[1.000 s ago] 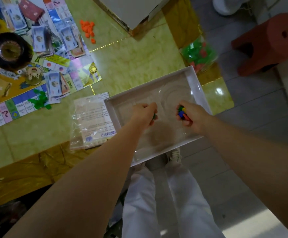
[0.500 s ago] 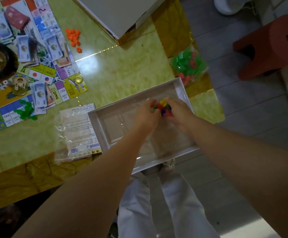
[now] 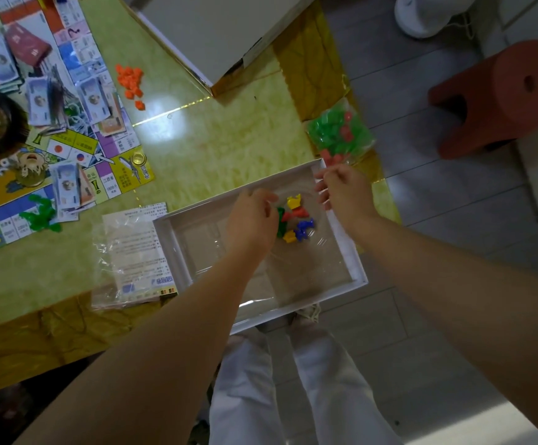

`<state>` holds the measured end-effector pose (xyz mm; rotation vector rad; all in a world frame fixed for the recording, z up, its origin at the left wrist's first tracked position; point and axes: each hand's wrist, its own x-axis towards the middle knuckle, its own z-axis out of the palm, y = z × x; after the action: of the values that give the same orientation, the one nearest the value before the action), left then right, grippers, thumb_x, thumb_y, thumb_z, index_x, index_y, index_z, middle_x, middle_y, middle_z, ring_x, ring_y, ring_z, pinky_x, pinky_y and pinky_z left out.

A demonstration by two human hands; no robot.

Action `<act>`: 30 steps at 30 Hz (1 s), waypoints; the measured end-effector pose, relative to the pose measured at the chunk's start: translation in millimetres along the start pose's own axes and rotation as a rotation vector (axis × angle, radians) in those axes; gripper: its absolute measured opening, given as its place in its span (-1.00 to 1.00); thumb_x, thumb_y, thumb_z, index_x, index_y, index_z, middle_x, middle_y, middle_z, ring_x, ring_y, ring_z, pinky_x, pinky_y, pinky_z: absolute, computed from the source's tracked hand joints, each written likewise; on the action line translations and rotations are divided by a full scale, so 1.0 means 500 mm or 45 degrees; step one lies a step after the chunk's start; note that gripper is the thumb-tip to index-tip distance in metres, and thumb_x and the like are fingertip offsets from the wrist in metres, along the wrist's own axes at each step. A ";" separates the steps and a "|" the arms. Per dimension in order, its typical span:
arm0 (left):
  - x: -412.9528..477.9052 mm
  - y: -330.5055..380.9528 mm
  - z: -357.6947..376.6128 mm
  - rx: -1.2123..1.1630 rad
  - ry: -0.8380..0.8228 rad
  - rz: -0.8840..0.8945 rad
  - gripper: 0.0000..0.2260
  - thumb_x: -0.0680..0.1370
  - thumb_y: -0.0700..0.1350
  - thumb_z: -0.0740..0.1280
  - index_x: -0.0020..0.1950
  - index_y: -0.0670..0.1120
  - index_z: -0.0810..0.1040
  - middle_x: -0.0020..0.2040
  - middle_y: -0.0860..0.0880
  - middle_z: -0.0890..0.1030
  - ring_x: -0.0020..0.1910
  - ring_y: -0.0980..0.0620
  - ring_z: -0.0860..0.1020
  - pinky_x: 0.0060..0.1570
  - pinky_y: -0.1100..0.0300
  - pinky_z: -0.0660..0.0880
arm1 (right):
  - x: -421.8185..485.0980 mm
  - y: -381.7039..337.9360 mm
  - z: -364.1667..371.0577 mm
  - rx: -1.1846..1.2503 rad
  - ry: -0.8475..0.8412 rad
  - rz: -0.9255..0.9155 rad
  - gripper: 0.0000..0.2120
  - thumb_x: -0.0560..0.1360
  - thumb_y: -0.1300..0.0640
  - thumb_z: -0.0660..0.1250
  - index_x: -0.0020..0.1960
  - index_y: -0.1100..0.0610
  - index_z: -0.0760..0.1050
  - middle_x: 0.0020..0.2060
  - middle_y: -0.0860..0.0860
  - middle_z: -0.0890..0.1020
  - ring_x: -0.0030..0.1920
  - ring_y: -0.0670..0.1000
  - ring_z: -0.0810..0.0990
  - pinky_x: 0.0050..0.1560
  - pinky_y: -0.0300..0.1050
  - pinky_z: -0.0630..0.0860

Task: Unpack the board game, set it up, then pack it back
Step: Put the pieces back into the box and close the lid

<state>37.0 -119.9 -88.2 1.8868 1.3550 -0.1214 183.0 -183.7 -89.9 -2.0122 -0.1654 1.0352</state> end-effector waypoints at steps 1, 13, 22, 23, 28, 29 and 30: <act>0.005 0.008 -0.002 0.006 0.021 0.029 -0.73 0.55 -0.18 0.23 0.22 -0.01 0.54 0.17 -0.05 0.49 0.09 -0.04 0.51 -0.09 0.17 0.35 | 0.016 -0.009 -0.010 0.003 0.046 -0.011 -0.87 0.58 0.23 0.19 -0.02 0.20 0.51 -0.28 0.05 0.57 -0.39 -0.04 0.48 -0.42 -0.23 0.44; 0.108 0.057 0.026 0.107 0.023 -0.059 -0.63 0.54 -0.15 0.25 0.36 -0.04 0.45 0.29 -0.07 0.38 0.13 -0.10 0.51 0.02 0.04 0.49 | 0.217 -0.016 -0.053 -0.235 0.283 0.321 -0.15 0.30 -0.14 0.53 0.43 0.18 0.29 0.36 0.15 0.44 0.29 0.17 0.48 0.27 0.13 0.47; 0.110 0.050 0.024 0.030 0.036 -0.075 -0.66 0.54 -0.19 0.25 0.32 -0.10 0.50 0.28 -0.09 0.40 0.10 -0.08 0.52 -0.04 0.20 0.36 | 0.192 -0.022 -0.090 0.143 0.220 0.138 -0.87 0.51 0.22 0.31 0.02 0.11 0.39 -0.05 0.06 0.56 -0.12 0.01 0.60 -0.13 -0.10 0.59; 0.108 0.049 0.021 0.001 0.036 -0.086 -0.66 0.54 -0.19 0.25 0.32 -0.10 0.51 0.28 -0.10 0.39 0.07 -0.07 0.53 -0.04 0.22 0.35 | 0.182 -0.028 -0.096 0.212 0.206 0.117 -0.90 0.52 0.24 0.28 -0.04 0.10 0.39 -0.10 0.05 0.56 -0.21 -0.02 0.56 -0.21 -0.14 0.54; 0.085 0.038 -0.012 -0.111 0.086 -0.161 -0.70 0.56 -0.24 0.21 0.27 -0.10 0.52 0.27 -0.12 0.38 -0.03 -0.04 0.51 -0.04 0.24 0.34 | 0.112 -0.050 -0.106 0.266 -0.038 0.102 -0.87 0.50 0.27 0.20 -0.14 0.09 0.46 -0.19 0.06 0.55 -0.16 0.04 0.57 -0.11 0.01 0.56; 0.080 0.033 -0.019 -0.109 0.105 -0.178 -0.70 0.56 -0.25 0.20 0.26 -0.10 0.53 0.26 -0.13 0.39 0.00 -0.07 0.52 -0.04 0.25 0.33 | 0.097 -0.046 -0.102 0.200 -0.165 0.131 -0.88 0.50 0.28 0.20 -0.12 0.11 0.48 -0.17 0.08 0.56 -0.13 0.07 0.58 -0.10 0.02 0.56; 0.073 0.027 -0.028 -0.094 0.125 -0.189 -0.70 0.56 -0.25 0.20 0.25 -0.11 0.54 0.25 -0.15 0.40 0.03 -0.09 0.52 -0.04 0.25 0.31 | 0.080 -0.042 -0.097 0.045 -0.289 0.134 -0.89 0.50 0.26 0.22 -0.08 0.14 0.51 -0.16 0.09 0.57 -0.11 0.08 0.59 -0.11 0.02 0.56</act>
<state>58.7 -85.1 -89.6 1.7501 1.5448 -0.0528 248.9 -182.5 -84.3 -1.8847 -0.1613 1.3241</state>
